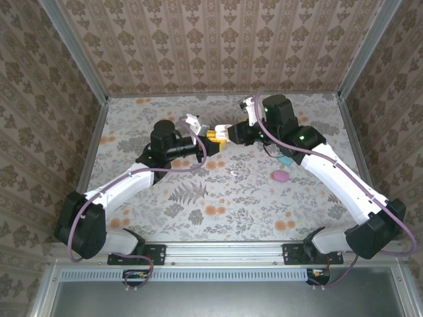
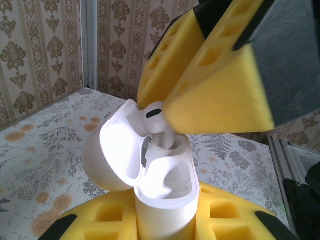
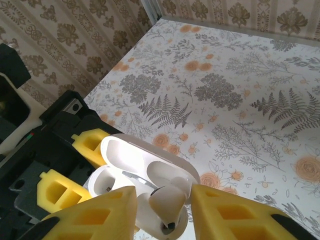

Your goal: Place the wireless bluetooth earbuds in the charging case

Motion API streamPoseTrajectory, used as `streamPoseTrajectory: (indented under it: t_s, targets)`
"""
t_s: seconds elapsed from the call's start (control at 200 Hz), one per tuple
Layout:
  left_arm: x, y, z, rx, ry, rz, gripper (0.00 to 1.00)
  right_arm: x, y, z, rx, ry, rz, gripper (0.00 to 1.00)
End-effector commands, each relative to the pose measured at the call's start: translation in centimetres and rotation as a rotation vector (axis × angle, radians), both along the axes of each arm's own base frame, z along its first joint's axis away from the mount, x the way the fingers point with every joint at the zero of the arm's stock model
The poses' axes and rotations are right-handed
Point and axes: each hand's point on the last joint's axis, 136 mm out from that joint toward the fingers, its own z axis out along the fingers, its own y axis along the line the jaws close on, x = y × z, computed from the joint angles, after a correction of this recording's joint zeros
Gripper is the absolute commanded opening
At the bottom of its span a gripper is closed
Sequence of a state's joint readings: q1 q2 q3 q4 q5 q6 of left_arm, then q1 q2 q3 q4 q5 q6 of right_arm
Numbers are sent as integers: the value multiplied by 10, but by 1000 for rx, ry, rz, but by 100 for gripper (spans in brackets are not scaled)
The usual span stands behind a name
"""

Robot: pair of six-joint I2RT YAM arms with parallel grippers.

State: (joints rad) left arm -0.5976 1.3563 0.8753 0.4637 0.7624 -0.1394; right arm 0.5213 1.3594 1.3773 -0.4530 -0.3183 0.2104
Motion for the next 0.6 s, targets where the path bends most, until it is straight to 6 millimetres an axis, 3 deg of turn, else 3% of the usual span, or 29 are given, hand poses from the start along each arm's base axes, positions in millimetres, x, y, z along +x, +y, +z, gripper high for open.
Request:
streamPoseTrajectory:
  t_s: [0.0,0.26,0.595]
  targets:
    - [-5,0,32,-50,-77,-22,23,3,-1,10,9,-12,-14,28]
    - [-4,0,32,-50,-76,-18,23,1,-1,6,-16,-10,-3,24]
    - [-7,2,34,-54,-76,-44,23,-13,0,18,-8,-101,99,23]
